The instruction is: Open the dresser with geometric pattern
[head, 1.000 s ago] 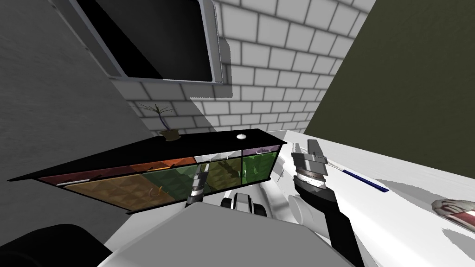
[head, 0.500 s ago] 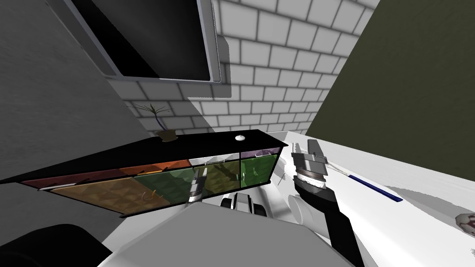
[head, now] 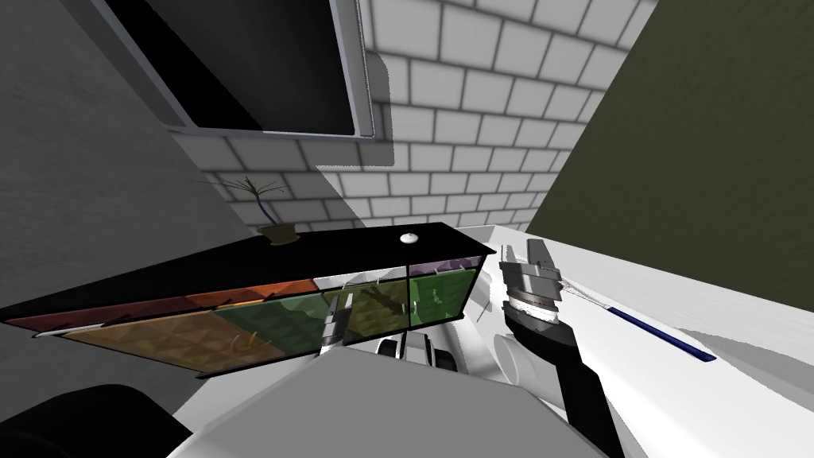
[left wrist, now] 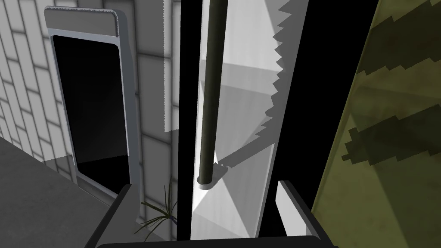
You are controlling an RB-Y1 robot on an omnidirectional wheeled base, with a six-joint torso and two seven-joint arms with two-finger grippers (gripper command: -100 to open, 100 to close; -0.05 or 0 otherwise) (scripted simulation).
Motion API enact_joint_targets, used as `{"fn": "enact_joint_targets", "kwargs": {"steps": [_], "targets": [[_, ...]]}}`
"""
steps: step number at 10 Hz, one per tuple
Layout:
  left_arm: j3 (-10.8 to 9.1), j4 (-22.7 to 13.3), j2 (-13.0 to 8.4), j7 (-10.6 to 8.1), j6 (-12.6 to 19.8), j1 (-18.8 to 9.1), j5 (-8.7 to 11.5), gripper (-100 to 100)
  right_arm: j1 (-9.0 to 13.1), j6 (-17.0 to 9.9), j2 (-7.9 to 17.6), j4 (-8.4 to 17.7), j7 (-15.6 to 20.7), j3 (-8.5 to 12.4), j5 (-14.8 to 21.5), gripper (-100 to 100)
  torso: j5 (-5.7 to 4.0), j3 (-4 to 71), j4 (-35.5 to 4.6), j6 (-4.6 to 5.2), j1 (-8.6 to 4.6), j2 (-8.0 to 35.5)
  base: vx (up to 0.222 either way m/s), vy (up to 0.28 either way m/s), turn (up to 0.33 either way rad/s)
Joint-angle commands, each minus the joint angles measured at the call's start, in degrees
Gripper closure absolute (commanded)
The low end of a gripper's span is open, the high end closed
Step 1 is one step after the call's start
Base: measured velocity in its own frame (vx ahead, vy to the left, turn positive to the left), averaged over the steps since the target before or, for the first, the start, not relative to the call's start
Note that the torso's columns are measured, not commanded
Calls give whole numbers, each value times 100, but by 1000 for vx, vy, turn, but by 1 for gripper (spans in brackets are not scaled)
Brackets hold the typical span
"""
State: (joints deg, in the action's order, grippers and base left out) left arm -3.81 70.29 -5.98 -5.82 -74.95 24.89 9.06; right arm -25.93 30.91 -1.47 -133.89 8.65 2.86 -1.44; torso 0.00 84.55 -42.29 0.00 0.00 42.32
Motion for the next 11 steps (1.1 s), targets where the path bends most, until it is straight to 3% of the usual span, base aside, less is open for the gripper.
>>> {"fn": "enact_joint_targets", "kwargs": {"steps": [1,2,3,5,6,8,9,11], "targets": [[-37,-258,-15,-46,-158,-28,53,-100,0,0,0,0,0,0,0,0,-1,2,1,0,-3,-3,56,-46,13],[-35,-207,-21,-37,-109,-38,45,-100,0,0,0,0,0,0,0,0,-1,4,2,0,-4,-6,27,-22,4],[-10,-263,66,244,-186,-217,334,-100,0,0,0,0,0,0,0,0,0,-1,0,0,5,3,-53,90,-344],[-10,-263,66,416,-186,-217,359,-100,3,-1,1,1,0,1,0,0,10,-17,-8,0,29,27,-77,93,-222],[17,-301,155,651,-246,-390,631,-100,1,-1,1,1,0,1,0,0,1,-4,-1,-6,2,4,-95,136,-308],[17,-301,155,875,-246,-390,671,-100,2,-1,1,1,0,1,0,0,1,2,1,-1,-1,-3,-77,79,-196],[44,-339,244,1093,-307,-564,940,-100,1,0,1,1,0,1,0,0,-6,11,5,-4,-21,-20,-104,90,-349],[44,-339,244,1334,-307,-564,982,-100,2,-1,1,1,0,1,0,0,-4,6,-6,5,10,-11,-71,63,-190]]}}
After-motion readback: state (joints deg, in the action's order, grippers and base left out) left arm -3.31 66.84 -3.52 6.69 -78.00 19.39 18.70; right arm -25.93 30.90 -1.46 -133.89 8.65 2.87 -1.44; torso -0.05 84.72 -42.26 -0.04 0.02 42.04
